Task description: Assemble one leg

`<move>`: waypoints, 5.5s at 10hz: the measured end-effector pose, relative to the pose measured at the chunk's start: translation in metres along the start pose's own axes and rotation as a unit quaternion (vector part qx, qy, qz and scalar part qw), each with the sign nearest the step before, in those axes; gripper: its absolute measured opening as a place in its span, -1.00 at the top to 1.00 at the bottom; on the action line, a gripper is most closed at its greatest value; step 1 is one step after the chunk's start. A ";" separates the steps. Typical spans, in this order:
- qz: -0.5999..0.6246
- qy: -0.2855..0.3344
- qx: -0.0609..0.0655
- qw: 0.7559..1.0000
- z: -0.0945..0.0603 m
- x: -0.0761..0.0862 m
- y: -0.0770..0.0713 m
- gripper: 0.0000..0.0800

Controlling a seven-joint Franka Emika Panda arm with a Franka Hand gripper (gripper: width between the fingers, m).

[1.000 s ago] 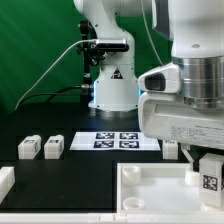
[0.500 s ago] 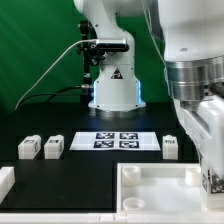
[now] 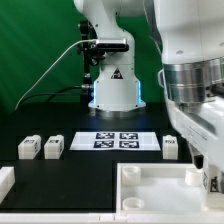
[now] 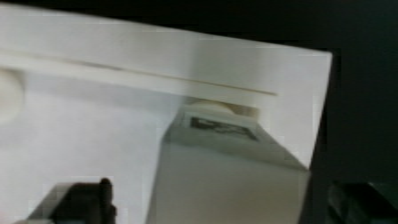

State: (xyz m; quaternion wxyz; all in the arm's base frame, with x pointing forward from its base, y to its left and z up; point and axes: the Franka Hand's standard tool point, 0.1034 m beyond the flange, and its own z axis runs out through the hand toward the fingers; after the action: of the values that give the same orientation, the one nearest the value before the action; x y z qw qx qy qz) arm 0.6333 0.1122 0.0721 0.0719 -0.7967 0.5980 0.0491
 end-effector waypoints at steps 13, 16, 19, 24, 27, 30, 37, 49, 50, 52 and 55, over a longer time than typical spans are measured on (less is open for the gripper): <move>-0.348 0.025 -0.024 0.937 0.003 -0.006 0.001 0.27; -0.028 0.023 -0.017 0.999 0.001 -0.004 -0.002 0.27; 0.155 0.006 -0.008 0.988 0.002 -0.002 -0.002 0.27; 0.035 0.011 0.005 0.999 0.002 -0.001 -0.006 -0.49; -0.192 0.010 0.004 0.981 -0.002 -0.017 -0.005 -0.62; -0.357 0.015 -0.004 0.934 -0.001 -0.015 -0.002 -0.62; -0.517 0.033 -0.027 0.855 -0.001 -0.004 0.000 0.28; 0.179 -0.013 0.012 0.984 0.002 -0.005 0.000 -0.27; 0.116 -0.008 0.011 0.993 0.002 -0.006 0.001 -0.27; -0.024 -0.004 0.022 0.999 0.005 -0.015 -0.002 -0.60; -0.169 0.008 0.031 0.985 0.006 -0.015 0.003 -0.62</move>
Offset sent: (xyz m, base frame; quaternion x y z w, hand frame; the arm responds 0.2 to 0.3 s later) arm 0.0000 0.0000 0.0000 0.0000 0.0000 -0.2667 0.9638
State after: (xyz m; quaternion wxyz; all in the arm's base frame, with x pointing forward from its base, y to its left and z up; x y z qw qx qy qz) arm 0.6261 0.1265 0.0688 0.0990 -0.8840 0.4566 0.0119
